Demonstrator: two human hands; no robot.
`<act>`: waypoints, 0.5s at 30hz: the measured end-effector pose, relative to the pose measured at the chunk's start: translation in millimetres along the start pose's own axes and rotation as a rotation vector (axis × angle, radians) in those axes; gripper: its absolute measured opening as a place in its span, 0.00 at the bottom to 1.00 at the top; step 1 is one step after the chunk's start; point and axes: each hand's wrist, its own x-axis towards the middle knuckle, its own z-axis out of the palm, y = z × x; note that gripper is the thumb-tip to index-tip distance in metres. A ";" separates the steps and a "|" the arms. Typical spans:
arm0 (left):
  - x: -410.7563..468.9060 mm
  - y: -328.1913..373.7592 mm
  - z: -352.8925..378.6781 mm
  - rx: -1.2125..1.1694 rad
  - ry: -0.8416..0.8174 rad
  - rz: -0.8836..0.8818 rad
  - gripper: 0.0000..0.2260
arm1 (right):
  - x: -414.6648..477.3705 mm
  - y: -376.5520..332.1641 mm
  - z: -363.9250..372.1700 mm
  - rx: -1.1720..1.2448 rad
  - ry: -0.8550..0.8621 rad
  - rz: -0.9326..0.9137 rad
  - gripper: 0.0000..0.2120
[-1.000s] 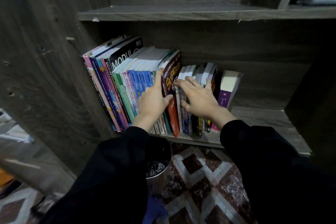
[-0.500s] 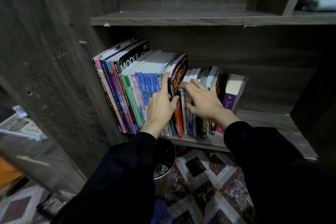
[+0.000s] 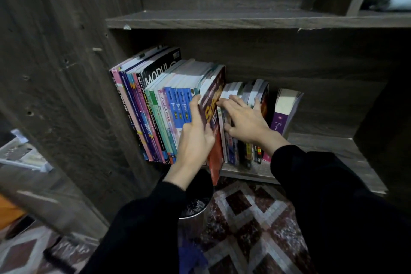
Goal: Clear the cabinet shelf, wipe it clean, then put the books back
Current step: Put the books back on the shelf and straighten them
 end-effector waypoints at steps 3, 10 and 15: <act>-21.0 -9.8 -18.2 0.006 0.051 0.044 0.29 | 2.1 -7.4 -1.6 0.042 -0.011 0.003 0.28; -17.3 0.1 -26.0 -0.094 -0.082 -0.065 0.35 | 4.5 -14.3 -11.2 0.158 -0.023 0.072 0.38; -27.1 10.9 -76.9 -0.036 -0.074 -0.006 0.30 | 17.4 -18.9 -22.6 0.103 -0.009 0.001 0.42</act>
